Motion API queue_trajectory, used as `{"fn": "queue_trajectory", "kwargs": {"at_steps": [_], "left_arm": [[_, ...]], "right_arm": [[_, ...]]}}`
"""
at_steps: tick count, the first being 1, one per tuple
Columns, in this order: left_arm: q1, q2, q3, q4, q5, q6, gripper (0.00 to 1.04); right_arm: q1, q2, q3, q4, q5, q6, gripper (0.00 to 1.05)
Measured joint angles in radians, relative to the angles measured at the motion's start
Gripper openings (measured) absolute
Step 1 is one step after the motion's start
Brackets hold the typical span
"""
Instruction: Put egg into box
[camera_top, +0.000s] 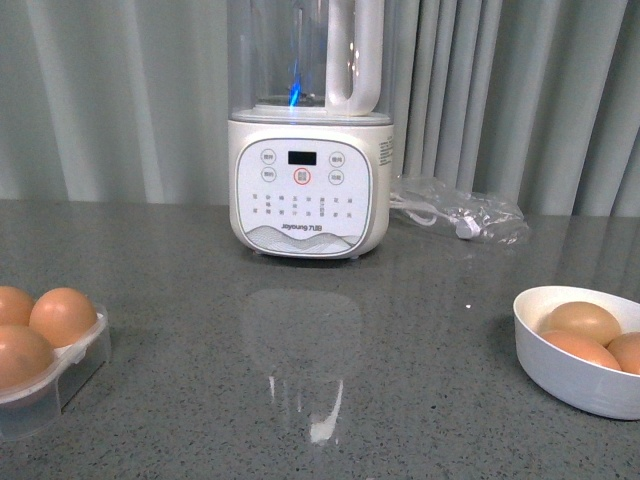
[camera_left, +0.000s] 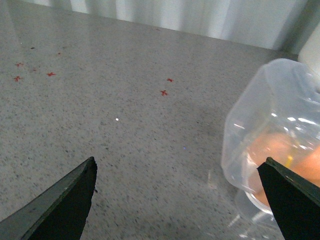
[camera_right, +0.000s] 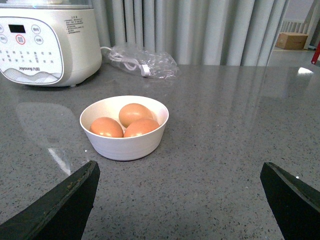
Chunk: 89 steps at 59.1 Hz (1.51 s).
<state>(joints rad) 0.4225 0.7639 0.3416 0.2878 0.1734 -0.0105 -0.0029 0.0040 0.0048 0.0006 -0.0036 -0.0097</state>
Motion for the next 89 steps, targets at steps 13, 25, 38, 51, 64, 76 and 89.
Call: {"fn": "queue_trajectory", "kwargs": {"at_steps": [13,25,38,51,64,76,89], "left_arm": [[0.067,0.209,0.095,0.078,0.083,0.02,0.98],[0.043,0.316,0.156,0.122,0.114,-0.018,0.98],[-0.037,0.381,0.187,0.163,0.085,-0.032,0.98],[-0.155,0.38,0.18,0.173,0.033,-0.037,0.98],[-0.314,0.295,0.129,0.111,0.018,-0.012,0.98],[-0.373,0.237,0.12,0.05,0.009,0.022,0.98],[-0.326,0.123,0.155,-0.06,0.034,0.071,0.98]], "right_arm": [[0.0,0.0,0.0,0.0,0.0,0.0,0.98],[0.0,0.0,0.0,0.0,0.0,0.0,0.98],[0.0,0.0,0.0,0.0,0.0,0.0,0.98],[0.0,0.0,0.0,0.0,0.0,0.0,0.98],[0.0,0.0,0.0,0.0,0.0,0.0,0.98],[0.0,0.0,0.0,0.0,0.0,0.0,0.98],[0.0,0.0,0.0,0.0,0.0,0.0,0.98]]}}
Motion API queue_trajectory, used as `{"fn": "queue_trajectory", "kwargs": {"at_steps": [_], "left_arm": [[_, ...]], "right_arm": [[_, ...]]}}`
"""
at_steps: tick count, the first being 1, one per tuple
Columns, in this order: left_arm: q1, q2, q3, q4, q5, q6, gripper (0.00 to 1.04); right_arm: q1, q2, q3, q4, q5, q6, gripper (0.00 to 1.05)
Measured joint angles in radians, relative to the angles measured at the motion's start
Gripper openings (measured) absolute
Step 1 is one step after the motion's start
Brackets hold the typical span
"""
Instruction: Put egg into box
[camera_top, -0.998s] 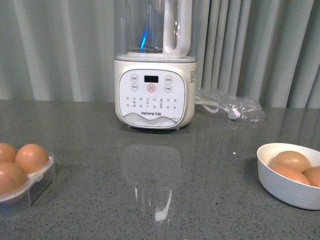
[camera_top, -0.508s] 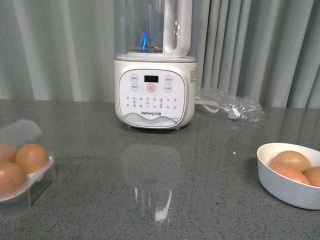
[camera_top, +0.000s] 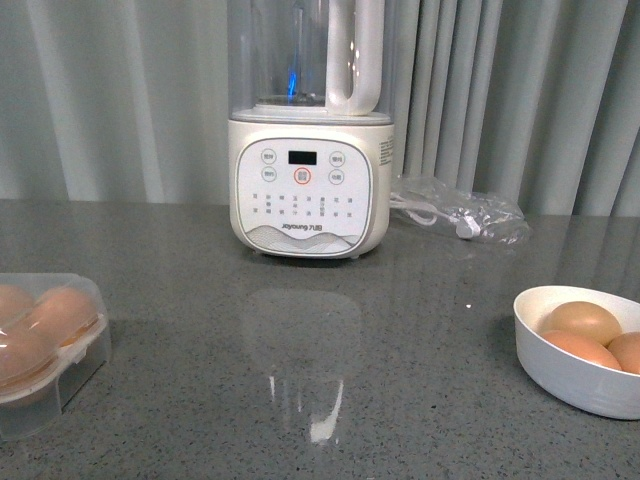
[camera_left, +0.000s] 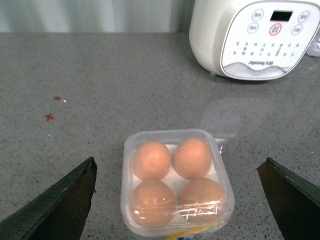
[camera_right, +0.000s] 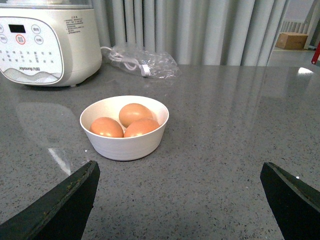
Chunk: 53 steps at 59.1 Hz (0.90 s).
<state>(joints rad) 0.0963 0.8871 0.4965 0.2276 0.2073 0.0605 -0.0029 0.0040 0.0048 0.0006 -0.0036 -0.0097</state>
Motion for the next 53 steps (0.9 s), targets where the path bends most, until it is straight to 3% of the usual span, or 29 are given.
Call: {"fn": "queue_trajectory", "kwargs": {"at_steps": [20,39,45,53], "left_arm": [[0.138,-0.286,0.021,-0.259,0.165,0.072,0.98],[0.237,-0.352,0.021,-0.309,0.241,0.077,0.98],[0.209,-0.391,-0.045,-0.192,0.106,0.006,0.83],[0.169,-0.452,-0.151,-0.132,0.047,-0.039,0.6]], "right_arm": [[0.0,0.0,0.0,0.0,0.0,0.0,0.98],[0.0,0.0,0.0,0.0,0.0,0.0,0.98],[0.0,0.0,0.0,0.0,0.0,0.0,0.98],[0.0,0.0,0.0,0.0,0.0,0.0,0.98]]}}
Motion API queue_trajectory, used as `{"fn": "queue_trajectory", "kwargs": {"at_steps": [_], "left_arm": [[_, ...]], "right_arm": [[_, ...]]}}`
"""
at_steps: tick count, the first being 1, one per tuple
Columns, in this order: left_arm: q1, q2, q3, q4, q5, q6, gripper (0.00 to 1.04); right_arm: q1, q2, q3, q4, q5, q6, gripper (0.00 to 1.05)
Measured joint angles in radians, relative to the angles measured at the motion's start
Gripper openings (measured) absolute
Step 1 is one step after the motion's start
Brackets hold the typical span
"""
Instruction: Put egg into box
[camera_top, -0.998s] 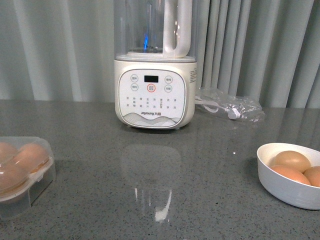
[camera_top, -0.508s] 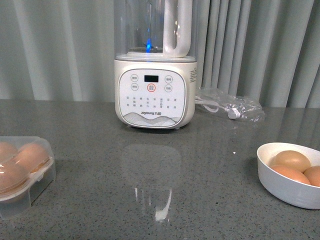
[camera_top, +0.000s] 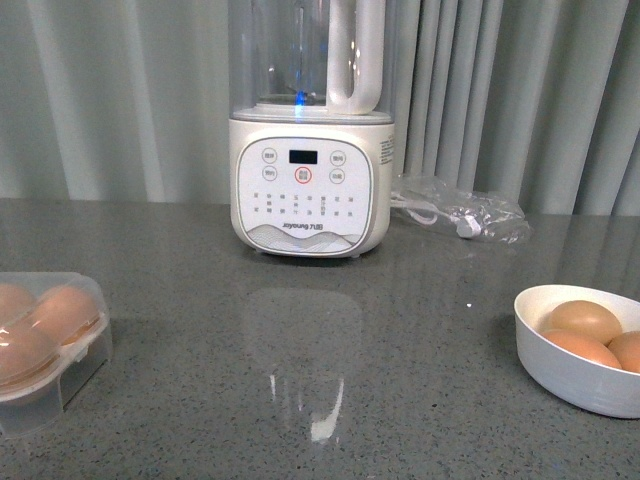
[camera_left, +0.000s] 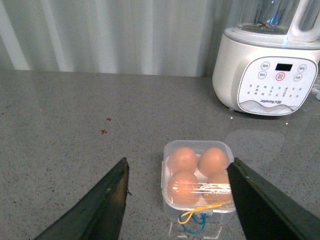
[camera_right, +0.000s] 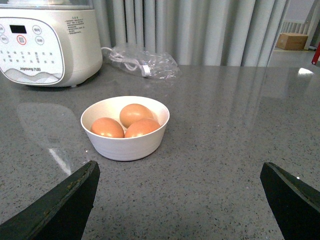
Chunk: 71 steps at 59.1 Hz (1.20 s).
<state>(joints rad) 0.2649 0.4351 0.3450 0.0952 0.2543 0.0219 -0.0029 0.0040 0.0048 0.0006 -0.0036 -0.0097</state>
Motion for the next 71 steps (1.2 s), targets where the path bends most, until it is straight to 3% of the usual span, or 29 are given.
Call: {"fn": "queue_trajectory", "kwargs": {"at_steps": [20,27,33,44,49,71], "left_arm": [[-0.124,-0.117,-0.156,0.03,-0.121,-0.021,0.03],[-0.221,-0.153,-0.193,0.03,-0.243,-0.024,0.04],[-0.266,-0.189,-0.225,0.03,-0.248,-0.023,0.04],[-0.265,-0.24,-0.264,0.021,-0.255,-0.024,0.04],[-0.265,-0.358,-0.282,-0.098,-0.254,-0.024,0.04],[-0.265,-0.423,-0.316,-0.1,-0.254,-0.024,0.04]], "right_arm": [[0.0,0.0,0.0,0.0,0.0,0.0,0.98],[0.0,0.0,0.0,0.0,0.0,0.0,0.98],[0.0,0.0,0.0,0.0,-0.001,0.0,0.98],[0.0,0.0,0.0,0.0,0.0,0.0,0.98],[0.0,0.0,0.0,0.0,0.0,0.0,0.98],[0.0,0.0,0.0,0.0,0.0,0.0,0.98]]}}
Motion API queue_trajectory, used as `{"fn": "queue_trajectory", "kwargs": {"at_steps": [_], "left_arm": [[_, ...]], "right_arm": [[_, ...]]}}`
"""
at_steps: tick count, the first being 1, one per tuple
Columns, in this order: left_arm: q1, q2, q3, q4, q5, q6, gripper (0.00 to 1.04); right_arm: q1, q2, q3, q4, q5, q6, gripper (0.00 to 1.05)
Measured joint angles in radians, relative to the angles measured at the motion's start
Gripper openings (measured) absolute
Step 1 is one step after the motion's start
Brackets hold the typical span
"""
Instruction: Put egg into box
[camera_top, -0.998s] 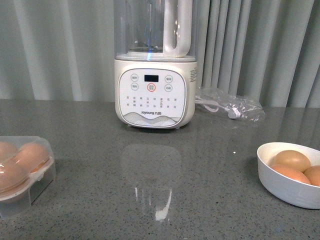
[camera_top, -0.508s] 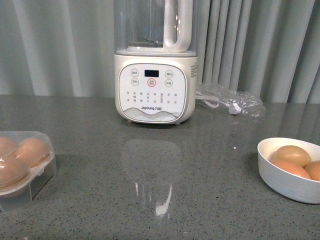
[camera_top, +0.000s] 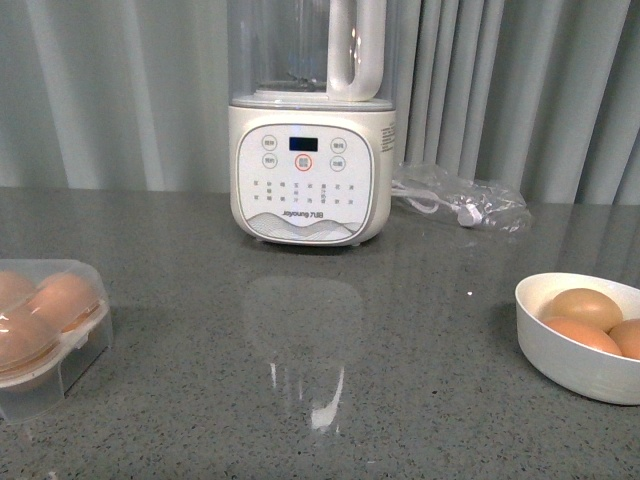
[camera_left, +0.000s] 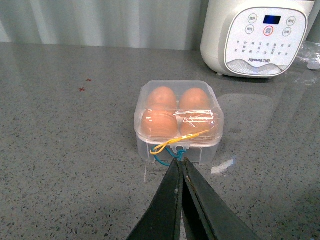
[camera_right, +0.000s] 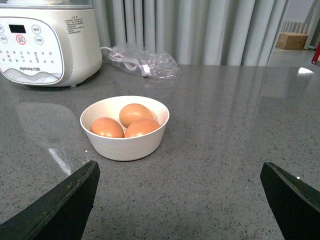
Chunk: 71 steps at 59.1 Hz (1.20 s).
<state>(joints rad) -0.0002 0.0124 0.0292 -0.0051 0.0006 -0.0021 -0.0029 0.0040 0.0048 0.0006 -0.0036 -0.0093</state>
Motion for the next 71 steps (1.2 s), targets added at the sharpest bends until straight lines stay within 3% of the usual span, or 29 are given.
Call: {"fn": "queue_trajectory", "kwargs": {"at_steps": [25,58,71], "left_arm": [[0.0,-0.009,0.0,0.003,-0.002,0.0,0.04],[0.0,-0.009,0.0,0.003,-0.001,0.0,0.99],[0.0,-0.009,0.0,0.003,-0.002,0.0,0.98]], "right_arm": [[0.0,0.0,0.0,0.0,0.0,0.0,0.98],[0.0,0.0,0.0,0.0,0.0,0.0,0.98],[0.0,0.0,0.0,0.0,0.0,0.0,0.98]]}}
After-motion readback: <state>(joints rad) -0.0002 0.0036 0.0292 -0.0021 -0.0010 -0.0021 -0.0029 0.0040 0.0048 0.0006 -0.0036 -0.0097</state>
